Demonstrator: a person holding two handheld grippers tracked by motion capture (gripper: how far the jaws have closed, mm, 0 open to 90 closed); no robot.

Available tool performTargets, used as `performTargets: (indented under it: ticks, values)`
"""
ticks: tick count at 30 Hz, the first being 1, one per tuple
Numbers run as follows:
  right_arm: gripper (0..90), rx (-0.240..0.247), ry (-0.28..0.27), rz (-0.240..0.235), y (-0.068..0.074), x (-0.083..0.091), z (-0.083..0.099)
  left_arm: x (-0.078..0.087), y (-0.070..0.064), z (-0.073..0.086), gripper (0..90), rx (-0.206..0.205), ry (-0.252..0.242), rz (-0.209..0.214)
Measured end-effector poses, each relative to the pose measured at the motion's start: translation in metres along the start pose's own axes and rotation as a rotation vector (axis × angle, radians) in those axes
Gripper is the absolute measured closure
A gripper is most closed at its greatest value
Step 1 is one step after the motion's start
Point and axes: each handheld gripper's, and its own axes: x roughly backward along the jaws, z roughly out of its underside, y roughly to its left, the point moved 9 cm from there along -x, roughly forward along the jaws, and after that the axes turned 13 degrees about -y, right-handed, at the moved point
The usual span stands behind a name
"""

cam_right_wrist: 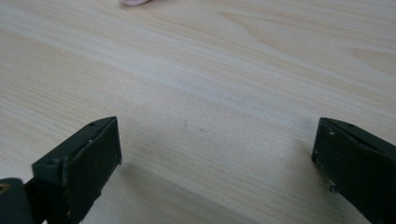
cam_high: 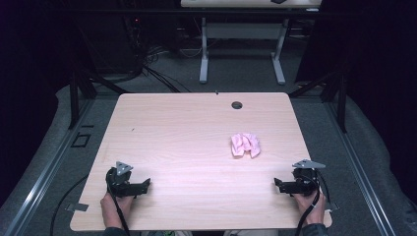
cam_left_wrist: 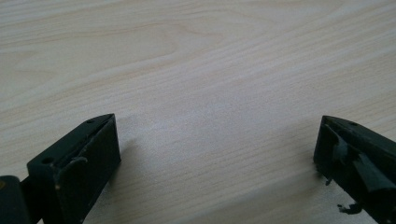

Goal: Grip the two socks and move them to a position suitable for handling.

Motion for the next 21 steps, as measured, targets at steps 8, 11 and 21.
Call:
performTargets:
  ticks: [8,11,21]
  values:
    - [3.5,-0.042,-0.014,-0.072,0.012,-0.005,-0.023,0.0,0.0,0.0,0.3,0.0,0.001,0.001]
    - [5.2,-0.024,-0.011,-0.084,0.015,-0.007,-0.031,0.0,0.0,0.0,0.3,0.0,0.001,0.0]
    - [16.6,0.026,-0.014,-0.174,0.042,-0.048,-0.091,0.0,0.0,0.0,0.3,0.0,0.0,0.0]
